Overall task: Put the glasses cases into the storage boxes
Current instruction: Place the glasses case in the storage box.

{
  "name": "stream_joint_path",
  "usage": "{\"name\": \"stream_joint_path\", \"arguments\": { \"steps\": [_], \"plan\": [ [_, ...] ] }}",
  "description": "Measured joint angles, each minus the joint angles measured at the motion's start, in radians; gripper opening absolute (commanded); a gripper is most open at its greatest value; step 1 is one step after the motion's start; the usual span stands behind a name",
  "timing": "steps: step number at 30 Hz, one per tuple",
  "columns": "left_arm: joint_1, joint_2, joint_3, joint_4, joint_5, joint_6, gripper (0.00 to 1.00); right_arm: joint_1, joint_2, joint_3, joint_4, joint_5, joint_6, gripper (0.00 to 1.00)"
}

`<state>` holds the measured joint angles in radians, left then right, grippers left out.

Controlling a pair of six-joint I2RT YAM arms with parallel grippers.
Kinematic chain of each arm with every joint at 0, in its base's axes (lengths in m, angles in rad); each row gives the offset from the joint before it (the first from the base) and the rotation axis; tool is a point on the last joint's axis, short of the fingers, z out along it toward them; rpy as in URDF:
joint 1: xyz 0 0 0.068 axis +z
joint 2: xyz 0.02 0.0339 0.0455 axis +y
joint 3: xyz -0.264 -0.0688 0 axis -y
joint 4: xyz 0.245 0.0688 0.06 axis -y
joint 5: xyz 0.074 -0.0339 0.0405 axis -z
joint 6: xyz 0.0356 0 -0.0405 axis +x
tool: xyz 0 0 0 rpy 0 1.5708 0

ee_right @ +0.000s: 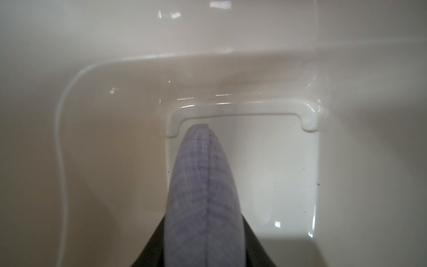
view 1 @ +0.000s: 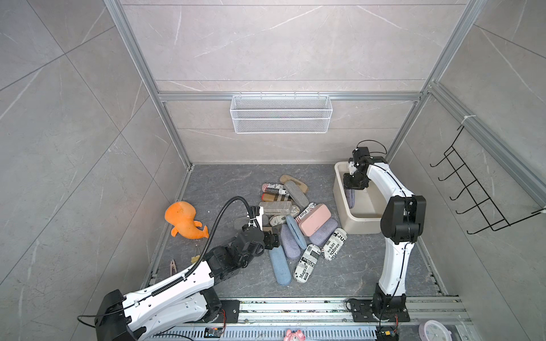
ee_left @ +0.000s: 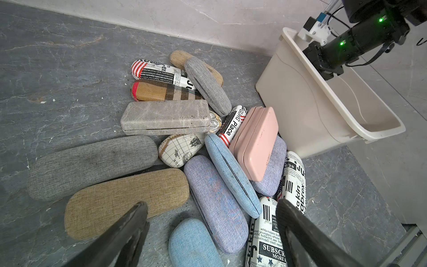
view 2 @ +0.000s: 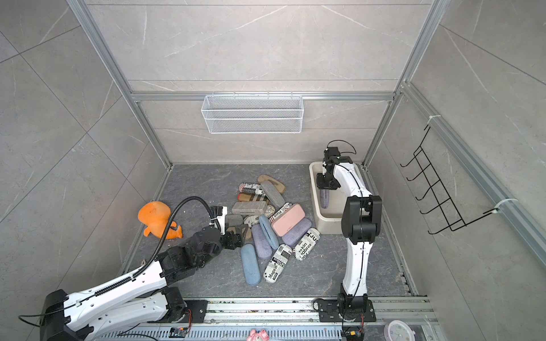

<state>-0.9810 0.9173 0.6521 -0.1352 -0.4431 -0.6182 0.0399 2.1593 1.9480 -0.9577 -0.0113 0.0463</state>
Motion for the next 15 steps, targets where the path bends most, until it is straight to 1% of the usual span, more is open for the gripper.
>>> {"name": "stream_joint_path", "arguments": {
  "steps": [4, 8, 15],
  "plan": [
    [0.0, 0.021, 0.005, -0.002, 0.001, -0.002, 0.88, 0.0, 0.035, 0.034, -0.015, -0.016, -0.01, 0.48],
    [0.0, 0.065, 0.05, -0.021, 0.01, 0.001, 0.88, 0.0, 0.055, 0.079, -0.033, -0.027, -0.018, 0.56],
    [0.0, 0.108, 0.1, -0.021, 0.018, 0.008, 0.88, 0.0, 0.057, 0.092, -0.034, -0.066, -0.02, 0.57]
  ]
}}
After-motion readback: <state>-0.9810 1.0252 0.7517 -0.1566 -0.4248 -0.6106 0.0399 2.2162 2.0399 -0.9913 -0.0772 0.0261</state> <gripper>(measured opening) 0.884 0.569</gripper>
